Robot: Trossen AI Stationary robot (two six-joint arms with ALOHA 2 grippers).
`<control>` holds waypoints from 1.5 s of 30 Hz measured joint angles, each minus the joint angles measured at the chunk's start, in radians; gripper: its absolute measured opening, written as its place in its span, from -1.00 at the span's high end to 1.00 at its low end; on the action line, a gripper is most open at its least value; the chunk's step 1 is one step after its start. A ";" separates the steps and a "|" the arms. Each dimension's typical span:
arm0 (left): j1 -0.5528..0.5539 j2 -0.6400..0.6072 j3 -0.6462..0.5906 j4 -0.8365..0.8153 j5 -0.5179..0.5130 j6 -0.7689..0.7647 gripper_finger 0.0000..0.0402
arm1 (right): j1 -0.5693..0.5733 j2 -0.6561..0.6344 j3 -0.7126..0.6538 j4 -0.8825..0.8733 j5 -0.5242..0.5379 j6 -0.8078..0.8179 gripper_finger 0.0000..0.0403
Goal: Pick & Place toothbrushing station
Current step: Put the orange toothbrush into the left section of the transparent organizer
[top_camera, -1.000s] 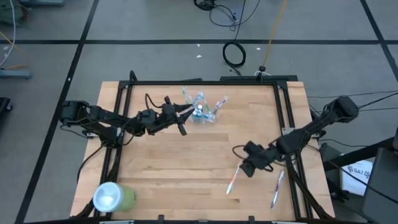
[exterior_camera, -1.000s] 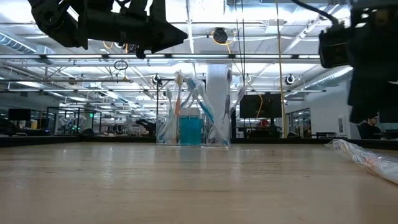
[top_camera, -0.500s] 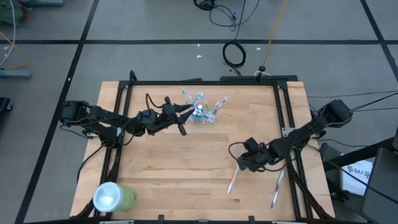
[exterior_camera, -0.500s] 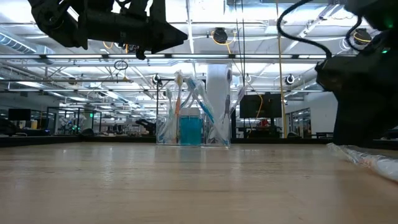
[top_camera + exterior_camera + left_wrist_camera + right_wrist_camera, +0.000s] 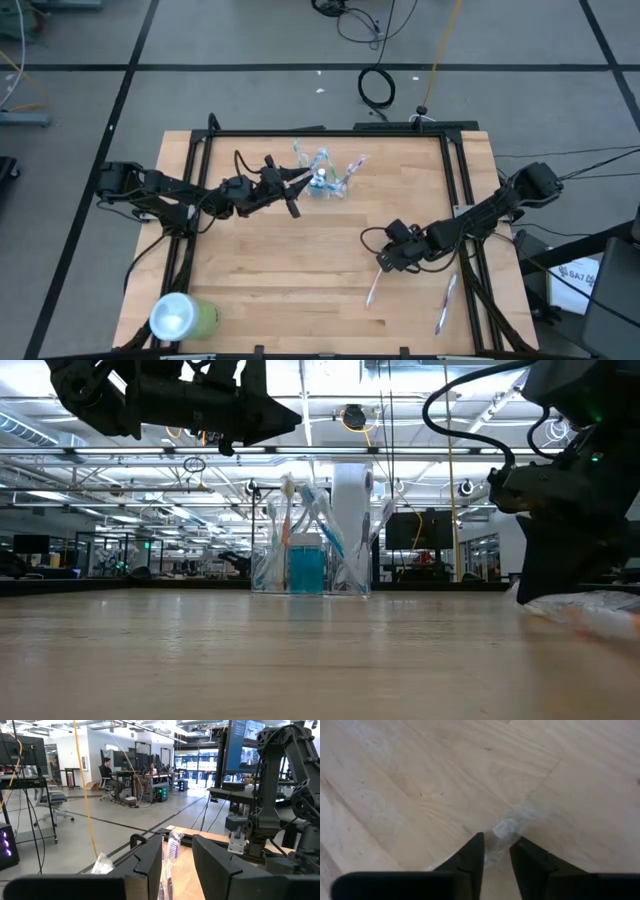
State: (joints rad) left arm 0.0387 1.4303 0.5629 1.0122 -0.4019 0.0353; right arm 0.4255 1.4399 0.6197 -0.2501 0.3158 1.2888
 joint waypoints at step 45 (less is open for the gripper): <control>-0.164 0.046 0.085 -0.468 0.353 -0.558 -0.03 | -0.092 0.001 -0.001 0.396 -0.002 -0.433 1.00</control>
State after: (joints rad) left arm -0.1248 1.4762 0.6475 0.5444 -0.0487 -0.5228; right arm 0.3332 1.4406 0.6186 0.1455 0.3139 0.8557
